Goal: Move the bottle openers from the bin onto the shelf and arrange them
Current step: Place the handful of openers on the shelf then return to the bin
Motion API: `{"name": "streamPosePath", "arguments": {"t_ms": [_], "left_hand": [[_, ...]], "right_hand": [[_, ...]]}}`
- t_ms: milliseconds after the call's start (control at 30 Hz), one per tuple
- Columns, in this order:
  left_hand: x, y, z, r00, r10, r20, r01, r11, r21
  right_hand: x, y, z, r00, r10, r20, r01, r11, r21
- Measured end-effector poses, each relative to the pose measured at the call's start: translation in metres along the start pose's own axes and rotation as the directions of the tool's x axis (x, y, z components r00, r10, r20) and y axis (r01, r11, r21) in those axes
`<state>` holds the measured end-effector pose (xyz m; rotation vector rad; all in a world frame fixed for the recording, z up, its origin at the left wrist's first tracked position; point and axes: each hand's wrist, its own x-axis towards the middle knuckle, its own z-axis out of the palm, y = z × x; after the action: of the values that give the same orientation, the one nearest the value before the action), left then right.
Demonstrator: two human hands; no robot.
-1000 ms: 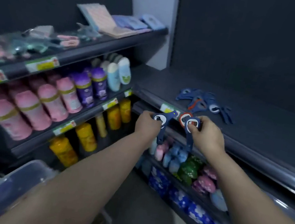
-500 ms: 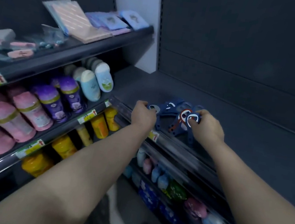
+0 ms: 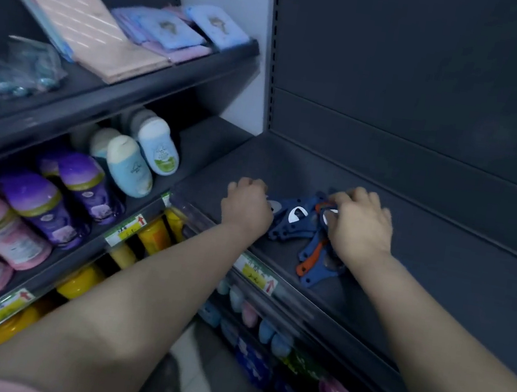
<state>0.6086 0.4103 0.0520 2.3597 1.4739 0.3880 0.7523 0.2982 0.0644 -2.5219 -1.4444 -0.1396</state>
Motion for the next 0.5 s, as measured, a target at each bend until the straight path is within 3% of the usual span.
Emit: {"name": "streamPosePath", "arguments": {"t_ms": [267,367,500], "left_hand": [[-0.077,-0.011,-0.018,0.979,0.007,-0.202,-0.013,0.999,-0.031],[-0.136,-0.031,-0.027,0.962,-0.129,-0.239,0.135,0.991,0.006],[-0.227,-0.078,-0.039,0.911,-0.377,-0.166,0.392,0.918,0.068]], "right_hand": [[-0.045,-0.032,-0.010,0.933,-0.358,-0.030,0.357,0.934,-0.011],[-0.079,-0.055,-0.009,0.867,-0.499,0.011,0.499,0.867,0.013],[-0.135,-0.098,0.002,0.740,-0.669,0.066,0.663,0.743,0.096]]}}
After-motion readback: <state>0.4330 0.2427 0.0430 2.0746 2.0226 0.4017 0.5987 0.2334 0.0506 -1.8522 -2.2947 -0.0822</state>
